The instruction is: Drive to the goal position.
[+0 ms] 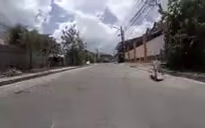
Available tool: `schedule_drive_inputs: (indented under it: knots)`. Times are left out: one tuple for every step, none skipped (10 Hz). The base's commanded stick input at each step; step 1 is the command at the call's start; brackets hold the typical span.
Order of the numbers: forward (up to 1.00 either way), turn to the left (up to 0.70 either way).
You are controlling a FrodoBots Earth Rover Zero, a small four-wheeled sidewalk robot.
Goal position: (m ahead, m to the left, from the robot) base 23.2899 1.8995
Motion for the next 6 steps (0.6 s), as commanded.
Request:
schedule_drive_inputs:
  knots:
    - [1.0,0.0]
    - [1.0,0.0]
    - [1.0,0.0]
    - [1.0,0.0]
    - [1.0,-0.09]
    - [1.0,-0.3]
